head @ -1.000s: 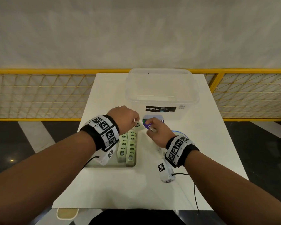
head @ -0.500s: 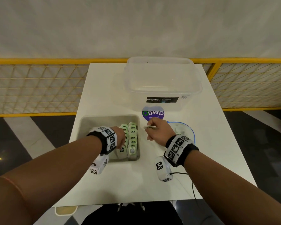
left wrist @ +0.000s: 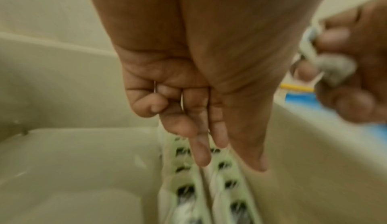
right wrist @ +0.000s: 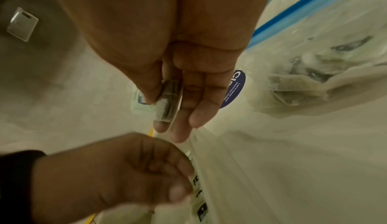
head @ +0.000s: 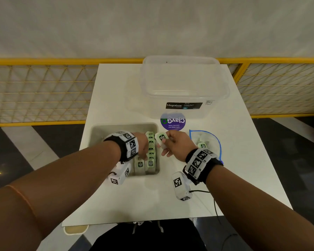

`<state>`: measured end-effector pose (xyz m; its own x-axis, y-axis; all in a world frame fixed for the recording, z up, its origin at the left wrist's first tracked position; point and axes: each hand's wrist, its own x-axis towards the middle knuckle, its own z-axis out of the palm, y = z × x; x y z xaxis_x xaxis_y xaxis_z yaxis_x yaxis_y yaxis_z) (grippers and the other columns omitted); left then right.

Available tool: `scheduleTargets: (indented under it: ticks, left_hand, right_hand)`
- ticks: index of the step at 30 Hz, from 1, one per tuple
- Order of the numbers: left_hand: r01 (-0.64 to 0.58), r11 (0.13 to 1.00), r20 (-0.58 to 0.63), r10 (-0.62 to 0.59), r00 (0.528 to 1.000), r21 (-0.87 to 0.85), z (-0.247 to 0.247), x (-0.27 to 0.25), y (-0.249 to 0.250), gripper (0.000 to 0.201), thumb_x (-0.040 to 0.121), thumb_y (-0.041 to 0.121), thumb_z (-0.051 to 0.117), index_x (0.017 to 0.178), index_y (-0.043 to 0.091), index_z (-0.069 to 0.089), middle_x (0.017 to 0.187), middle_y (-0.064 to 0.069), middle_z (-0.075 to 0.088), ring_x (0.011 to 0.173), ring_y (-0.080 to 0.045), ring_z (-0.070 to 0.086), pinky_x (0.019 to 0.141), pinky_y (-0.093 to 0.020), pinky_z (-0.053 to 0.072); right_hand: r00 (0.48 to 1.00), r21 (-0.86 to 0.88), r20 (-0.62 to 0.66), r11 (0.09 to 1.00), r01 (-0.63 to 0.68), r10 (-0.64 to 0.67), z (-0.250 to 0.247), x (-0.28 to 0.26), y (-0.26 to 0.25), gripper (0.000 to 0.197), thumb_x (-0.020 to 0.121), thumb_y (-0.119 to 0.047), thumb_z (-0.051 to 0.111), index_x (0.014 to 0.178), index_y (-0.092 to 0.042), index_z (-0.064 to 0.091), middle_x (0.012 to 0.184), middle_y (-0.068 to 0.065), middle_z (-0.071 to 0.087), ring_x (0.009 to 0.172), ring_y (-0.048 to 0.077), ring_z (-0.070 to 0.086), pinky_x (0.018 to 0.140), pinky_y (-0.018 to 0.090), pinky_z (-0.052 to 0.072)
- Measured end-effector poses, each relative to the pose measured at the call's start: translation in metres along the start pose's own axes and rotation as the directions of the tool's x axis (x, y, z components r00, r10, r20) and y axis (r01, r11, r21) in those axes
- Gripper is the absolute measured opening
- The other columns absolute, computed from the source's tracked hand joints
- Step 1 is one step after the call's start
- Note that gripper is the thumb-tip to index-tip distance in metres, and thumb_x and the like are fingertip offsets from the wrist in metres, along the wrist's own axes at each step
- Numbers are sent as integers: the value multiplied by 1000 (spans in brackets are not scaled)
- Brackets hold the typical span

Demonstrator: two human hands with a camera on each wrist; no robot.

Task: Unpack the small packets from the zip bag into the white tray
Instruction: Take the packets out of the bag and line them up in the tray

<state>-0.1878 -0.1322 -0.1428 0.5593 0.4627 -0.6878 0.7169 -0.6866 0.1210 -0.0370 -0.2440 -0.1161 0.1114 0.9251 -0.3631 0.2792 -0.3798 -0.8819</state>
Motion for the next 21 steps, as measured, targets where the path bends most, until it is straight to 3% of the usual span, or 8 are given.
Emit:
scheduleTargets:
  ticks: [2, 4, 7, 11, 13, 17, 19, 21]
  left_hand:
    - [-92, 977, -158, 61, 986, -194, -16, -12, -2, 36, 75, 48, 75, 97, 21, 68, 93, 6, 69, 86, -15, 64, 83, -33, 52]
    - [-223, 879, -353, 68, 933, -421, -29, -28, -4, 25, 73, 45, 78, 87, 28, 65, 83, 12, 65, 77, -7, 60, 78, -27, 49]
    - [-308, 786, -502, -4, 865, -536, -40, -45, -2, 12, 75, 33, 80, 81, 28, 69, 79, 9, 67, 72, -6, 60, 75, -24, 50]
    - [-324, 760, -574, -78, 815, -564, -45, -54, 0, 16, 75, 32, 80, 86, 23, 73, 82, 5, 71, 77, -11, 64, 77, -26, 51]
    - [-296, 739, -555, -126, 822, -606, -40, -54, -4, 19, 75, 35, 80, 87, 23, 71, 82, 7, 70, 79, -12, 65, 76, -27, 50]
    - [-175, 822, -503, -151, 851, -542, -29, -53, -7, 25, 76, 39, 78, 81, 18, 66, 77, 8, 63, 74, -10, 59, 67, -22, 43]
    - [-155, 821, -515, -186, 837, -550, -25, -53, -10, 25, 76, 41, 77, 80, 19, 66, 74, 8, 62, 71, -10, 57, 63, -20, 41]
    - [-81, 825, -467, -233, 853, -559, -22, -51, -19, 30, 74, 47, 77, 77, 19, 66, 74, 6, 63, 69, -12, 57, 63, -22, 42]
  right_hand:
    - [1000, 21, -12, 1000, 1, 0, 2, 3, -1, 8, 98, -11, 50, 98, -4, 55, 88, 15, 68, 66, 30, 67, 63, 41, 57]
    - [999, 15, -35, 1000, 22, -21, 5, 6, -3, 8, 97, -11, 53, 89, -10, 56, 85, 12, 66, 67, 25, 66, 67, 46, 58]
    - [998, -18, -49, 999, 30, -31, 9, 10, -7, 10, 93, -15, 60, 83, -16, 59, 84, 4, 65, 70, 23, 68, 67, 48, 60]
    - [983, -140, -161, 988, 60, -83, 9, 18, -10, 23, 85, -30, 70, 70, -21, 56, 69, 8, 66, 65, 30, 66, 68, 46, 58]
    - [972, -170, -204, 982, 83, -118, 9, 22, -13, 27, 85, -35, 70, 68, -20, 56, 71, 10, 67, 68, 31, 65, 70, 44, 57]
    - [979, -116, -168, 989, 94, -113, 13, 29, -16, 18, 87, -27, 69, 79, -11, 66, 66, 2, 66, 63, 26, 67, 67, 48, 58]
    - [979, -121, -148, 985, 119, -137, 15, 33, -13, 11, 89, -24, 67, 80, -18, 66, 70, -4, 65, 65, 22, 66, 69, 46, 58]
    - [973, -176, -158, 975, 139, -167, 16, 35, -10, 2, 89, -23, 65, 91, -22, 65, 82, -8, 64, 74, 16, 63, 74, 38, 55]
